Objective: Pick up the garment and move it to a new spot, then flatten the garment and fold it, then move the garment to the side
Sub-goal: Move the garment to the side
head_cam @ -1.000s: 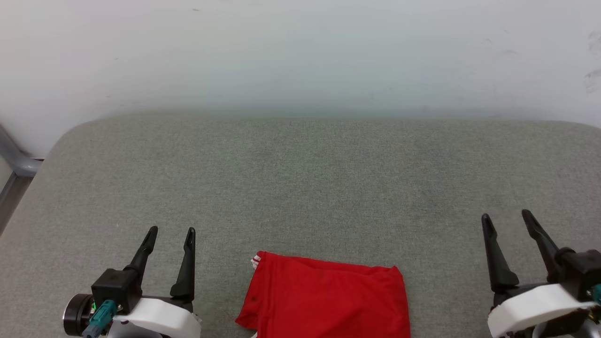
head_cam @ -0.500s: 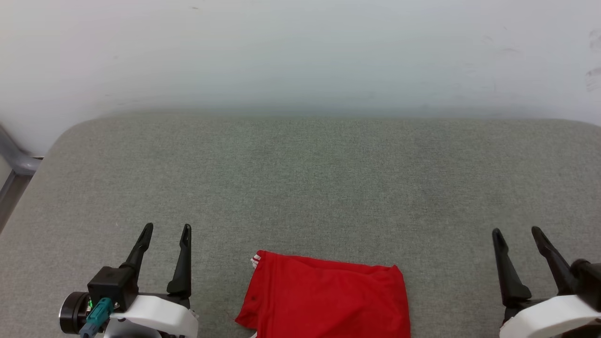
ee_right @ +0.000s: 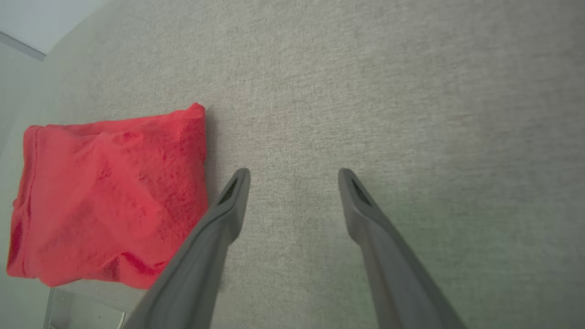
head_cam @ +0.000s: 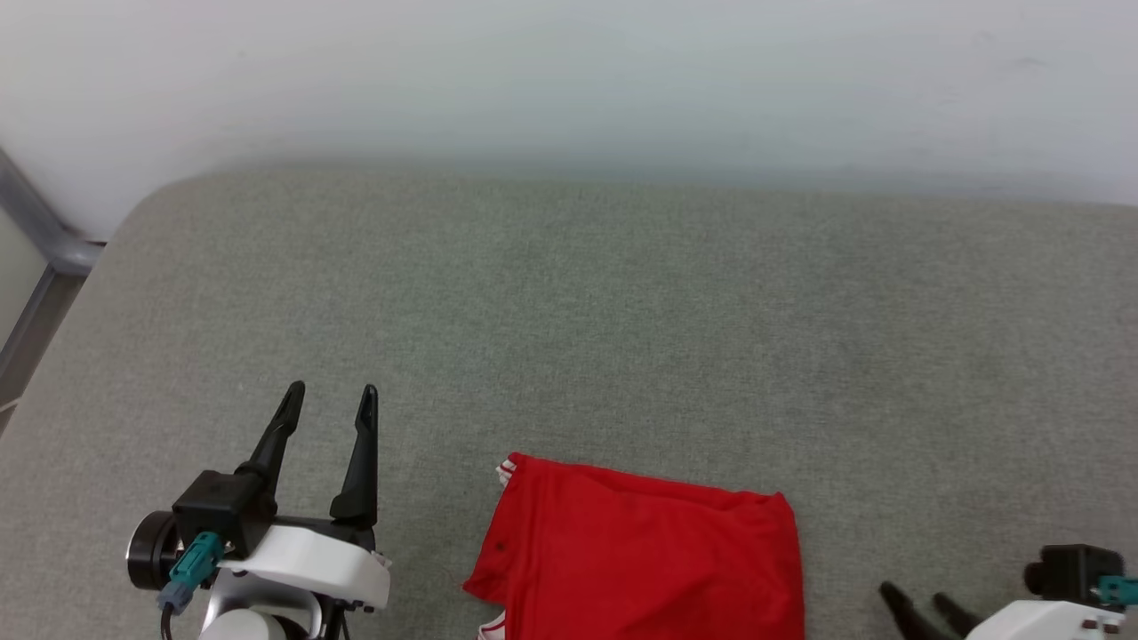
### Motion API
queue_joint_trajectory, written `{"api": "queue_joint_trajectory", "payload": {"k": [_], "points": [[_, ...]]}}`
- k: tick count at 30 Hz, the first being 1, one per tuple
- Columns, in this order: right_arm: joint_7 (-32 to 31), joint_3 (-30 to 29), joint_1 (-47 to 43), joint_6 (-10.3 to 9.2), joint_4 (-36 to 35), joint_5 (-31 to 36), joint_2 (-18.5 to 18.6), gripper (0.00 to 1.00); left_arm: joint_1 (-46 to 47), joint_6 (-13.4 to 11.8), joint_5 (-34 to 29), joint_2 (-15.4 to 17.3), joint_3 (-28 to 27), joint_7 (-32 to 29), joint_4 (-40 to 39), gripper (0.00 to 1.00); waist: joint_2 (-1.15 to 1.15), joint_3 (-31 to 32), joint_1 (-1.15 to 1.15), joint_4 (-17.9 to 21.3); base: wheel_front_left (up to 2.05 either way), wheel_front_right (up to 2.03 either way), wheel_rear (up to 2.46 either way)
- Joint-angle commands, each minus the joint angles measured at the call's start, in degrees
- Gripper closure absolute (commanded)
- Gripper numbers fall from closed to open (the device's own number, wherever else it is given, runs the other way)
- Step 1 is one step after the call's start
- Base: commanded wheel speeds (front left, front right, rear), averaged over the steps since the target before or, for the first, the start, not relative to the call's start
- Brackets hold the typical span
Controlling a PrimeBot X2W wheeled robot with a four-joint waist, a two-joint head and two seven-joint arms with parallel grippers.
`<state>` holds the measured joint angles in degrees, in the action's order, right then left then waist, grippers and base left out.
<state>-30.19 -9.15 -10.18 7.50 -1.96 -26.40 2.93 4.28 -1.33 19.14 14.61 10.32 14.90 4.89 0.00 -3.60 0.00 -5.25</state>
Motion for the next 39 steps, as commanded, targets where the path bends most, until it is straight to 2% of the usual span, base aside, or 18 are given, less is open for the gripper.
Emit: {"api": "queue_joint_trajectory", "payload": {"k": [1,4,8,12,20,21,23,28,29,39], "points": [[-0.9,0.3,0.5,-0.03,0.3,-1.2,-0.1,0.00,0.9,0.4,-0.4,-0.3,-0.3,0.4,-0.1,0.00,0.00,-1.0,0.00,-0.8,0.00,0.00,0.00],[-4.8,2.4,2.0,-0.03,1.9,-3.8,-0.1,0.00,1.7,1.1,-0.6,-1.0,-0.8,0.4,0.0,0.00,0.00,-2.4,0.00,-1.6,0.00,0.00,0.00],[-6.6,5.8,4.6,-0.03,4.4,-6.6,-0.1,0.00,2.7,2.2,-0.9,-2.0,-1.4,0.4,0.1,0.00,0.00,-4.3,0.00,-2.7,0.00,0.00,0.00],[-7.0,8.4,7.3,-0.04,8.0,-7.8,-0.1,0.00,3.5,3.3,-1.4,-2.7,-2.4,0.4,0.3,0.00,0.00,-5.9,0.00,-3.6,0.00,0.00,0.00],[-14.0,12.1,7.7,-0.10,16.7,-9.3,-0.5,0.00,5.0,5.2,-2.6,-4.5,-3.9,0.4,1.3,0.00,0.00,-7.6,0.00,-5.6,0.00,0.00,0.00],[-14.8,12.6,7.6,-0.14,17.2,-9.4,-0.6,0.25,5.0,5.4,-2.8,-4.8,-4.2,0.4,1.5,0.00,0.00,-7.5,0.00,-5.7,0.00,0.00,0.00],[-15.3,13.0,7.7,-0.14,17.4,-9.9,-0.6,1.00,4.9,5.7,-3.0,-5.3,-4.6,0.4,1.8,0.00,0.00,-7.4,0.00,-5.8,0.00,0.00,0.00],[-13.8,12.4,9.4,-0.08,15.1,-10.0,-0.2,1.00,4.0,6.3,-3.9,-6.1,-5.5,0.4,2.4,0.00,0.00,-6.3,0.00,-5.4,0.00,0.00,0.00],[-13.0,11.7,10.5,-0.08,12.7,-9.9,0.7,1.00,3.7,6.7,-4.4,-6.6,-6.0,0.4,2.3,0.00,0.00,-5.6,0.00,-4.6,0.00,0.00,0.00],[-13.0,7.7,11.6,-0.05,6.0,-4.3,4.3,1.00,2.0,7.4,-5.9,-6.8,-7.2,0.3,0.7,0.00,0.00,-4.8,0.00,2.0,0.00,0.00,0.00]]}}
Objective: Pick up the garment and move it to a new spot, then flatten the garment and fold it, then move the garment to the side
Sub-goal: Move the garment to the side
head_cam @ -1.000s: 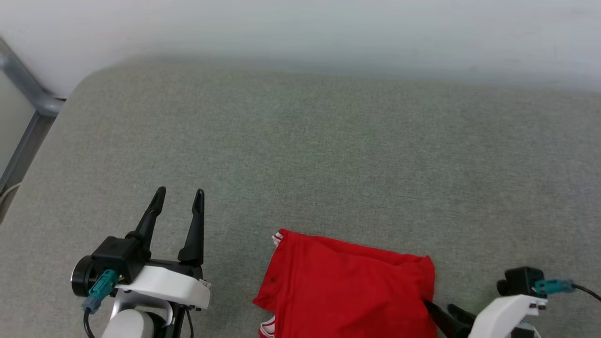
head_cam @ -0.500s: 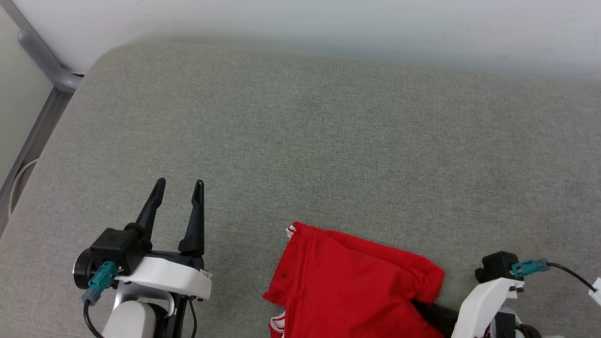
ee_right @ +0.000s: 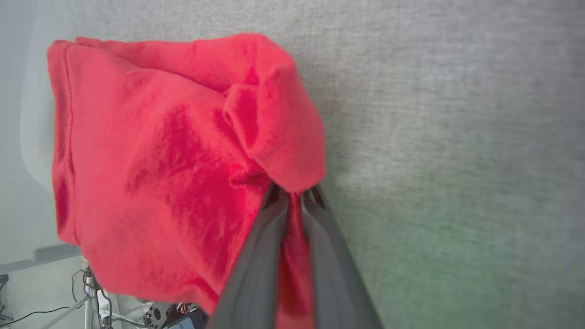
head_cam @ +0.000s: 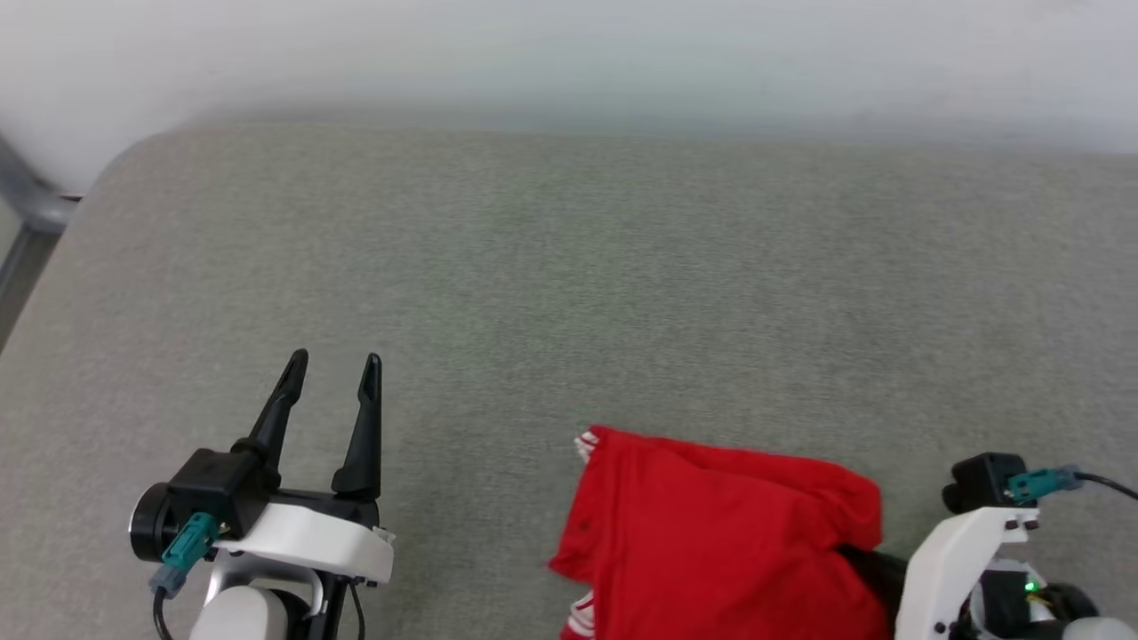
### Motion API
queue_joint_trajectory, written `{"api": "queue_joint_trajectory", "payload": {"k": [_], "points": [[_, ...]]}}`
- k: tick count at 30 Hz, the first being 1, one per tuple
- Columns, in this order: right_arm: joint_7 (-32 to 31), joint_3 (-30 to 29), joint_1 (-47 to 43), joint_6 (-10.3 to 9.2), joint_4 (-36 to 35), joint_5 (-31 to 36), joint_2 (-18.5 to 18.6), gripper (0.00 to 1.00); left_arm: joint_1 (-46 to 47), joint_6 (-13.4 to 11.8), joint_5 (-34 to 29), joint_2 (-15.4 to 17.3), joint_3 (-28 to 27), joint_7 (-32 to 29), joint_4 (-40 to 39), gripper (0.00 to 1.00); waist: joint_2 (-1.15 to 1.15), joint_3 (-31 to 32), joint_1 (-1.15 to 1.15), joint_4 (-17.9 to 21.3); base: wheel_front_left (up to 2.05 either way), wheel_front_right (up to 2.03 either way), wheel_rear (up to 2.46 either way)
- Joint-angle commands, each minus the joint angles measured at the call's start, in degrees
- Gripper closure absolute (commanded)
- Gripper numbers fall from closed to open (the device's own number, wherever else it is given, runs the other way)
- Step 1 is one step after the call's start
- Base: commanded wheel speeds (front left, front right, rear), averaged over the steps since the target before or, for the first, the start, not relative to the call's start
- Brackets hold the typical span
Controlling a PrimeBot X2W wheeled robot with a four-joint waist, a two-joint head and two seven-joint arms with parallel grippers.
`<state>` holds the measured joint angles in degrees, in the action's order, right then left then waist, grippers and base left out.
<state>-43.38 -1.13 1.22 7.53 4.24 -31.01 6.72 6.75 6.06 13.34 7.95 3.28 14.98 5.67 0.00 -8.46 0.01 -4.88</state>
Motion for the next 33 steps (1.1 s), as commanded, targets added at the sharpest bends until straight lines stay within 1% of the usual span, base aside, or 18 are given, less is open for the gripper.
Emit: {"api": "queue_joint_trajectory", "payload": {"k": [1,4,9,10,11,16,20,23,25,28,33], "points": [[-0.2,-0.8,0.3,-0.09,-0.6,1.4,0.8,1.00,-0.6,0.1,-0.3,0.1,-0.5,0.2,-0.4,0.00,0.00,0.1,-0.01,2.8,0.00,0.00,0.00],[-0.4,-2.7,0.3,-0.09,-2.1,5.6,2.3,1.00,-0.8,0.3,-1.0,0.5,-0.7,0.3,-1.1,0.00,0.00,-0.2,-0.01,6.0,0.00,0.00,0.00],[0.0,-4.1,1.8,-0.07,-4.3,11.1,2.0,1.00,-0.7,0.4,-2.1,1.5,-0.7,0.2,-2.7,0.00,0.00,-1.6,-0.01,11.9,0.00,0.00,0.00],[-0.1,-4.3,2.1,-0.08,-4.5,11.6,2.0,1.00,-0.6,0.4,-2.3,1.7,-0.7,0.2,-3.1,0.00,0.00,-2.0,-0.01,13.1,0.00,0.00,0.00],[-0.1,-4.3,2.1,-0.08,-4.5,11.6,2.0,1.00,-0.6,0.4,-2.3,1.7,-0.7,0.2,-3.1,0.00,0.00,-2.0,-0.01,13.1,0.00,0.00,0.00],[2.7,-3.3,5.7,-0.08,-4.8,13.5,1.5,1.00,0.4,0.6,-2.3,2.9,-0.9,0.2,-5.4,0.00,0.00,-5.6,-0.01,19.4,0.00,0.00,0.00],[4.9,-2.6,9.5,-0.08,-3.0,14.4,0.8,1.00,1.1,0.6,-2.0,4.6,-1.9,0.1,-7.7,0.00,0.00,-8.7,-0.01,23.5,0.00,0.00,0.00],[6.5,-2.9,12.9,-0.08,-1.4,15.2,0.8,1.00,2.0,0.6,-1.7,5.9,-2.6,-0.7,-9.8,0.00,0.00,-11.3,-0.01,25.7,0.00,0.00,0.00],[7.4,-3.7,15.5,-0.08,-0.3,16.3,1.5,1.00,2.8,0.7,-1.7,7.0,-2.6,-1.4,-11.5,0.00,0.00,-13.3,-0.01,26.6,0.00,0.00,0.00],[9.2,-5.7,19.8,-0.08,1.7,18.4,2.4,1.00,4.0,0.9,-1.9,8.3,-2.3,-2.6,-14.1,0.00,0.00,-16.3,-0.01,27.1,0.00,0.00,0.00],[12.2,-11.3,26.5,-0.08,5.3,23.2,4.6,1.00,6.0,1.0,-1.7,10.8,-1.7,-4.6,-18.6,0.00,0.00,-21.4,-0.01,26.9,0.00,0.00,0.00]]}}
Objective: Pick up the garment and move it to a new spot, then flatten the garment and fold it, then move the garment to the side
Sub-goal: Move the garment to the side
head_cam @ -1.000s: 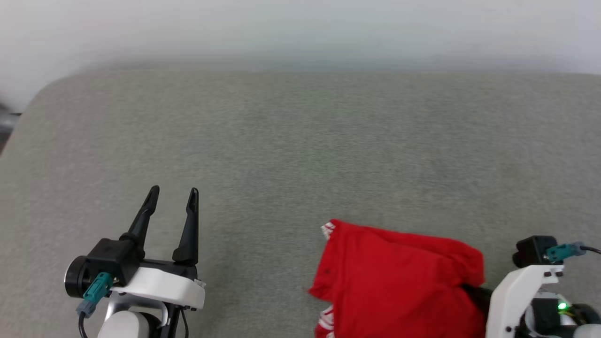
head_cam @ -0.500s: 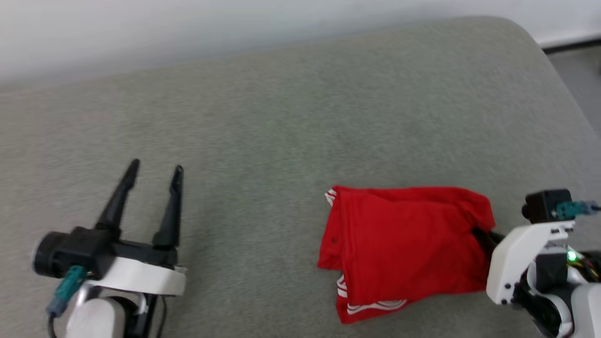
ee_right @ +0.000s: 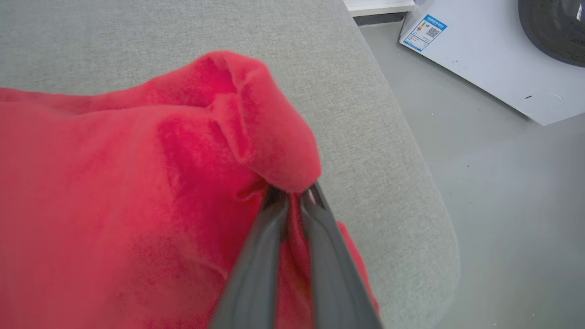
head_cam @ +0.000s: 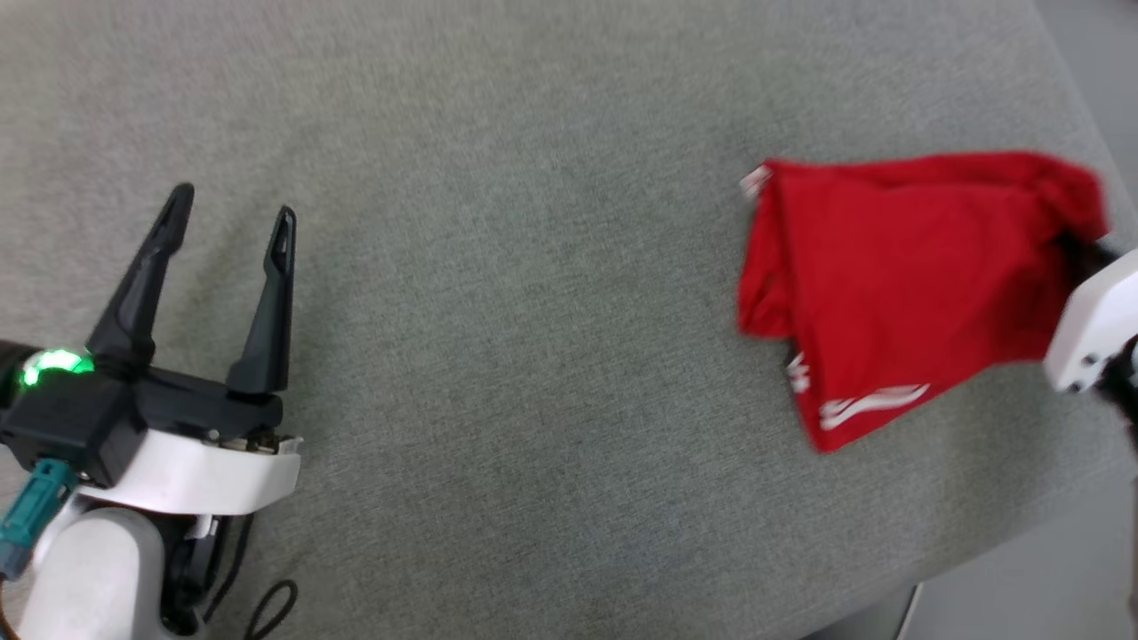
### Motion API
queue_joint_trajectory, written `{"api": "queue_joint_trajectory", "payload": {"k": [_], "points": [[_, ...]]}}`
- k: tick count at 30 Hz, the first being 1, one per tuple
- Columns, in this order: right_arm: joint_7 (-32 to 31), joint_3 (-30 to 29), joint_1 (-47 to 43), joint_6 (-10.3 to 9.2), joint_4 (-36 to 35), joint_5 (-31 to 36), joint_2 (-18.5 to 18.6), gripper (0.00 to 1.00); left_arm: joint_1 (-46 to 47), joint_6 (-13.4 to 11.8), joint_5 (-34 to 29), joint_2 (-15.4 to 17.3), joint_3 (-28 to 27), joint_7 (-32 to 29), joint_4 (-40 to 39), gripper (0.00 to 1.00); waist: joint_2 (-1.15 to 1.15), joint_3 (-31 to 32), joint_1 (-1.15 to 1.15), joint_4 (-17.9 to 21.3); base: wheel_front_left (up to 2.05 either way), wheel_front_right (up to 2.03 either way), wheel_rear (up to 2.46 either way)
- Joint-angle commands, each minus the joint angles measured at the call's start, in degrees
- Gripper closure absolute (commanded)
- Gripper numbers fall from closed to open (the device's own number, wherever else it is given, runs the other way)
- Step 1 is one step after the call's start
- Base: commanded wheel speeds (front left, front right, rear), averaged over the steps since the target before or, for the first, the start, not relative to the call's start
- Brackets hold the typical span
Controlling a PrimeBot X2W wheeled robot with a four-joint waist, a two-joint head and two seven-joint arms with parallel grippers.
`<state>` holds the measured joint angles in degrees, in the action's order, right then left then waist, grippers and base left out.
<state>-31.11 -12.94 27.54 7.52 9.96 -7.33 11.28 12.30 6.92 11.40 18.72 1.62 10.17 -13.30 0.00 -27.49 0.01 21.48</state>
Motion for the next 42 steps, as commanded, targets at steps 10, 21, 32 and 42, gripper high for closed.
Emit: {"api": "queue_joint_trajectory", "payload": {"k": [10,21,32,42], "points": [[5.3,-11.1,11.5,-0.08,3.9,8.5,3.1,1.00,6.7,0.4,1.4,5.0,1.8,-2.5,-6.2,0.00,0.00,-13.3,-0.01,-2.8,0.00,0.00,0.00],[10.6,-24.1,17.3,-0.09,7.9,19.8,3.1,0.01,11.6,0.5,2.2,7.6,5.6,-2.0,-6.8,0.00,0.00,-17.7,-0.01,-5.1,0.00,0.00,0.00],[24.1,-30.0,17.4,-0.08,14.2,24.6,3.2,0.00,10.6,0.2,3.0,6.0,8.0,0.3,-2.6,0.00,0.00,-11.8,-0.01,-6.4,0.00,0.00,0.00],[34.1,-27.0,8.2,-0.07,17.6,19.8,1.7,0.00,5.3,-2.1,4.3,1.2,9.9,3.3,5.0,0.00,0.00,-0.2,-0.01,-10.3,0.00,0.00,0.00]]}}
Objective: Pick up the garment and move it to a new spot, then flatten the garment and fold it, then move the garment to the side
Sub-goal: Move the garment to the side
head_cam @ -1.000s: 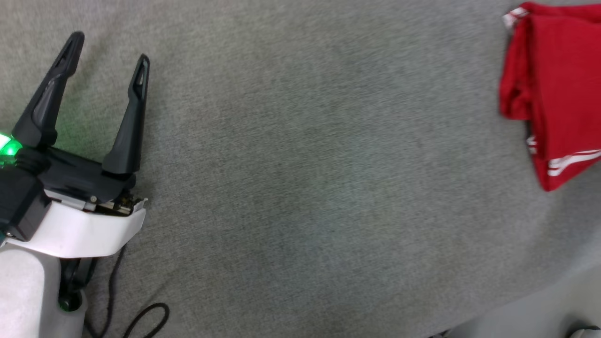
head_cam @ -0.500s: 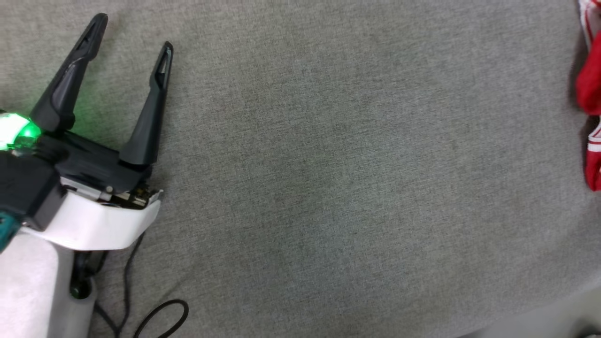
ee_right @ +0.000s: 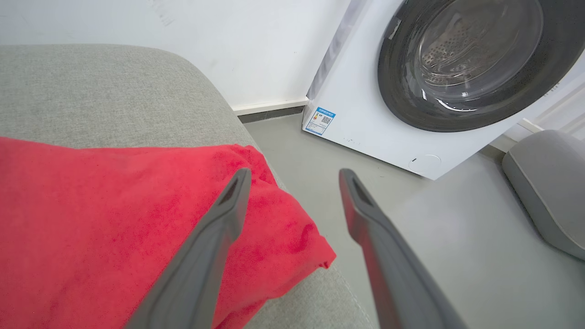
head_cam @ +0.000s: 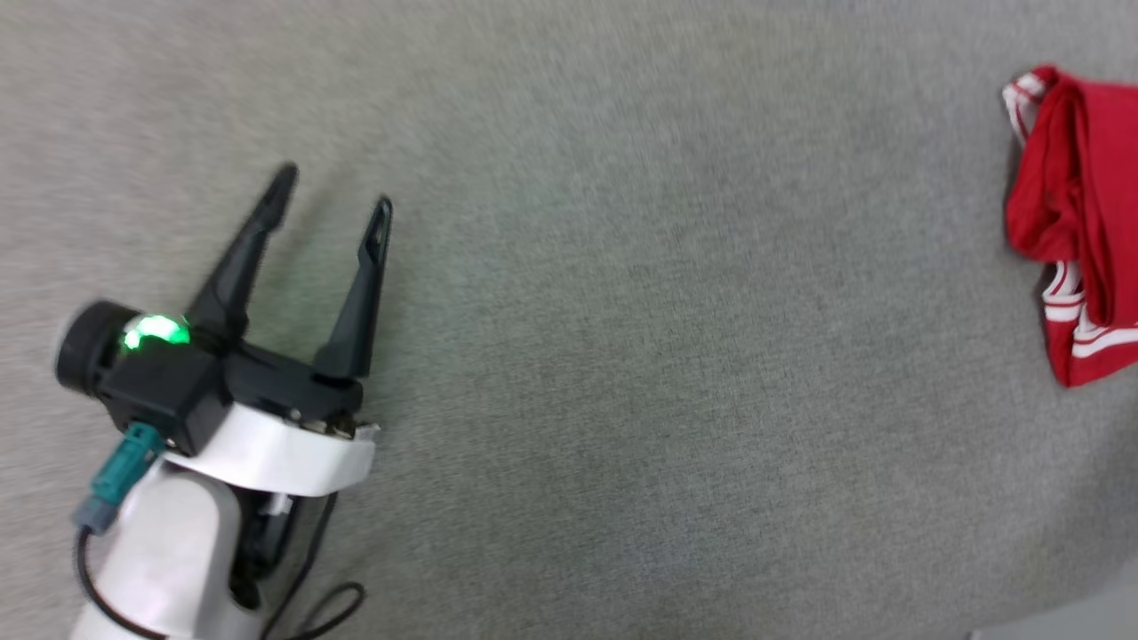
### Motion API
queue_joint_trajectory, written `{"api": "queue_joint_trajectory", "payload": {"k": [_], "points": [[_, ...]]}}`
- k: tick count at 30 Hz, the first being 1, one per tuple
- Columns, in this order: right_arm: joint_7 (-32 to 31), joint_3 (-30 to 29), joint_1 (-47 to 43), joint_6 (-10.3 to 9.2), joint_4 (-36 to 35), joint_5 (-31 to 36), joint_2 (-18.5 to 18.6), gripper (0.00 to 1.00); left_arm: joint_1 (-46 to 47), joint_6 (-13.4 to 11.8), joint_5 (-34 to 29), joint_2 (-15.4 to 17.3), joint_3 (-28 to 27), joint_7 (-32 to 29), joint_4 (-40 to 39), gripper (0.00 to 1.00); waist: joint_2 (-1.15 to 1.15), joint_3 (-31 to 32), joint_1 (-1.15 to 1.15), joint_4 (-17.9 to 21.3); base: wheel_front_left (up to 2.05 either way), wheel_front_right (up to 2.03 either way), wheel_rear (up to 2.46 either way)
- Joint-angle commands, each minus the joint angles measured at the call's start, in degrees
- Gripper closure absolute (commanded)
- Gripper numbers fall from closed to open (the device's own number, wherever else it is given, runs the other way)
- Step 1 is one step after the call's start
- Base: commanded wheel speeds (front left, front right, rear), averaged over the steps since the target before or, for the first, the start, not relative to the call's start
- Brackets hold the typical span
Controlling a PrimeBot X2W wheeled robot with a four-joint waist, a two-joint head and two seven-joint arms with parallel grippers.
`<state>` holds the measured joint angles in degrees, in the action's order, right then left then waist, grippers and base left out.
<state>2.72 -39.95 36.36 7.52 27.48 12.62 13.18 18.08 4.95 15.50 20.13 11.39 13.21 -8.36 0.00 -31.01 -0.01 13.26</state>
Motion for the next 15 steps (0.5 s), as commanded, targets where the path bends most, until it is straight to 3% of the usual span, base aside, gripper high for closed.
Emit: {"api": "queue_joint_trajectory", "payload": {"k": [1,15], "points": [[1.0,0.8,-1.7,-0.07,-0.1,-0.6,-0.3,0.00,-1.1,-0.4,0.3,-0.6,0.1,0.4,0.8,0.00,0.00,4.4,0.01,-2.5,0.00,0.00,0.00],[4.2,16.8,-21.3,-0.07,-12.4,-7.6,-9.8,0.00,-8.7,-3.2,1.7,-5.7,-0.6,1.9,8.9,0.00,0.00,16.5,0.01,-9.3,0.00,0.00,0.00]]}}
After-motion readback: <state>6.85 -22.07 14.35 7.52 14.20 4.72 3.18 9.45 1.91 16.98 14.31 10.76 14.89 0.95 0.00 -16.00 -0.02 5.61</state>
